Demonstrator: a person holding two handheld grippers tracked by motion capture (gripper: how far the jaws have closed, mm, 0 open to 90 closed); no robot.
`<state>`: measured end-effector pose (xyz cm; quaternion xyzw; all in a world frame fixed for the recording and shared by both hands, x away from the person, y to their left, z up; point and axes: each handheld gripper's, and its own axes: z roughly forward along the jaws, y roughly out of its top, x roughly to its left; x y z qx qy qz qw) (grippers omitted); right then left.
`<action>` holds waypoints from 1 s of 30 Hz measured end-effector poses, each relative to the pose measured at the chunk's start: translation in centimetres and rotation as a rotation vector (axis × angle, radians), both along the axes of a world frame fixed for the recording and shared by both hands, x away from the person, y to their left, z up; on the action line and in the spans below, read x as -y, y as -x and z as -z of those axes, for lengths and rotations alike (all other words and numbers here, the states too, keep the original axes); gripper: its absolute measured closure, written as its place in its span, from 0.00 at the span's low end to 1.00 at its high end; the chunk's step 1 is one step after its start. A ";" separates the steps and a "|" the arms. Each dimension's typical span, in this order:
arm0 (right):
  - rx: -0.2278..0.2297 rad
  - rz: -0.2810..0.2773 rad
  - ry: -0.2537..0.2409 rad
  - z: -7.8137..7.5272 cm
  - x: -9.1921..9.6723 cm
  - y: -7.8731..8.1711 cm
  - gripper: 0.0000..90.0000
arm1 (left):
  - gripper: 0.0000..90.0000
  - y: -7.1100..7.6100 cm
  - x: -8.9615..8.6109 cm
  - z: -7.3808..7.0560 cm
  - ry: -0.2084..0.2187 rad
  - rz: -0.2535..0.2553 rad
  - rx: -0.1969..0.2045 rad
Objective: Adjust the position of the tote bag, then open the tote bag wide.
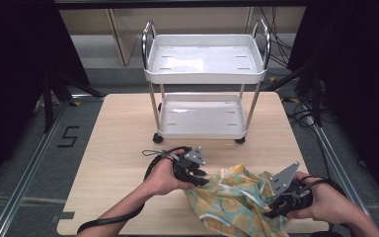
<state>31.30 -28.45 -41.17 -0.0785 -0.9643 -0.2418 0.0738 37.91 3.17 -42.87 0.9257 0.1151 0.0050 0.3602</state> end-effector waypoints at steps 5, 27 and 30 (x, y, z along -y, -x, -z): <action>-0.006 0.088 -0.046 -0.7 0.9 -0.3 0.68 | 0.98 1.1 -0.4 -0.7 0.016 -0.007 -0.005; 0.141 0.244 -0.216 -4.5 4.3 -0.1 0.43 | 0.99 2.4 -1.3 -1.6 0.163 -0.084 0.003; 0.138 0.225 -0.210 -4.4 4.0 -0.2 0.44 | 0.99 2.3 -1.4 -1.7 0.165 -0.100 0.000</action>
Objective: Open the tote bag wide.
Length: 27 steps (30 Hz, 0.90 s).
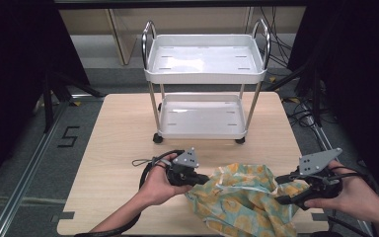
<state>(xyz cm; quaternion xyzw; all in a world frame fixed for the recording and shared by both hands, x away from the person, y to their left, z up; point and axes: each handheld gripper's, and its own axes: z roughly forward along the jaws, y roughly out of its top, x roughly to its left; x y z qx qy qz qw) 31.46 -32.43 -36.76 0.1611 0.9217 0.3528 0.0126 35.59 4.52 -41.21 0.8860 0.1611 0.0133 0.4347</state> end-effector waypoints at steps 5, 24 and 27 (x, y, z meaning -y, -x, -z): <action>-0.030 -0.009 0.023 0.7 -0.7 -0.2 0.46 | 1.00 -0.1 0.0 -0.1 0.015 -0.022 -0.012; 0.131 0.262 0.055 -1.8 -1.3 -2.7 1.00 | 0.99 -0.3 -0.3 -2.1 0.101 -0.093 0.034; 0.152 0.279 0.050 -2.5 -1.2 -3.0 1.00 | 0.96 -0.7 -0.3 -2.6 0.120 -0.115 0.064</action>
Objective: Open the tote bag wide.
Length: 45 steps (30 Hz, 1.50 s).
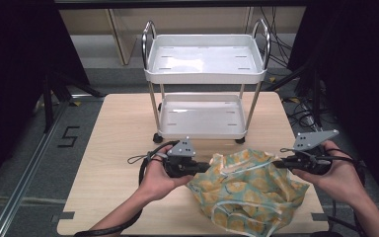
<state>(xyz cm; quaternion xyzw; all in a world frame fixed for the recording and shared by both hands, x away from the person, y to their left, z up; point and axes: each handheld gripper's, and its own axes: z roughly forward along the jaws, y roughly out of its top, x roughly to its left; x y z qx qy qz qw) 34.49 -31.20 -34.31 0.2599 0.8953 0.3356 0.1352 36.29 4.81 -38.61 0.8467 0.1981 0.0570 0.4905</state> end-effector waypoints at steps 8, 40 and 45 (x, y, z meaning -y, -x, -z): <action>-0.006 -0.014 0.013 -0.4 -0.5 -0.5 1.00 | 0.52 0.1 2.9 -3.2 0.056 0.062 0.150; -0.149 -0.241 0.056 3.9 -6.4 2.9 0.52 | 0.99 -1.7 10.7 1.5 -0.178 0.153 -0.068; -0.191 -0.274 0.116 5.4 -7.2 2.5 0.87 | 0.99 -2.1 11.0 1.5 -0.182 0.129 -0.077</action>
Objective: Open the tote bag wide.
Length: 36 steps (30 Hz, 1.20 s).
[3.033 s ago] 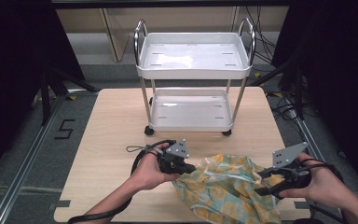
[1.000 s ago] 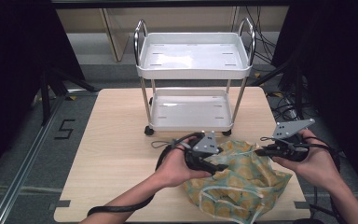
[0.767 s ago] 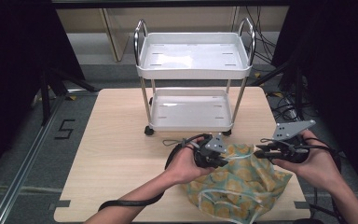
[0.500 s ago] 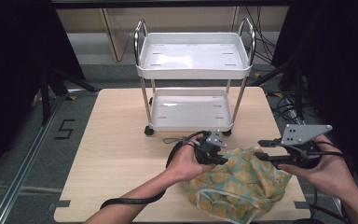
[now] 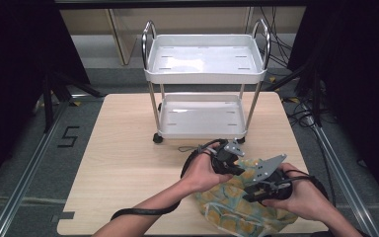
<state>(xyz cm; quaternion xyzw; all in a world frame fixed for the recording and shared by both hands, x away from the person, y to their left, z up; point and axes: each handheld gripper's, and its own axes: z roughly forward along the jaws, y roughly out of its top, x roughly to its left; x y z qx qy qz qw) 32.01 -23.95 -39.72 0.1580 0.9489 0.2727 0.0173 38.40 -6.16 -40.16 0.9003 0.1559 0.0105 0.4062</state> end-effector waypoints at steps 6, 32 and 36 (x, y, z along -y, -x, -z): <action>-0.060 -0.087 0.031 0.9 -1.0 1.4 1.00 | 0.99 -0.8 0.3 0.3 -0.024 -0.007 0.006; -0.176 -0.132 0.019 4.1 -1.0 4.2 0.73 | 0.99 -4.7 1.0 0.7 -0.057 -0.133 0.147; -0.085 -0.061 -0.036 1.4 0.4 3.6 0.64 | 0.99 -4.4 1.2 0.7 -0.073 -0.105 0.151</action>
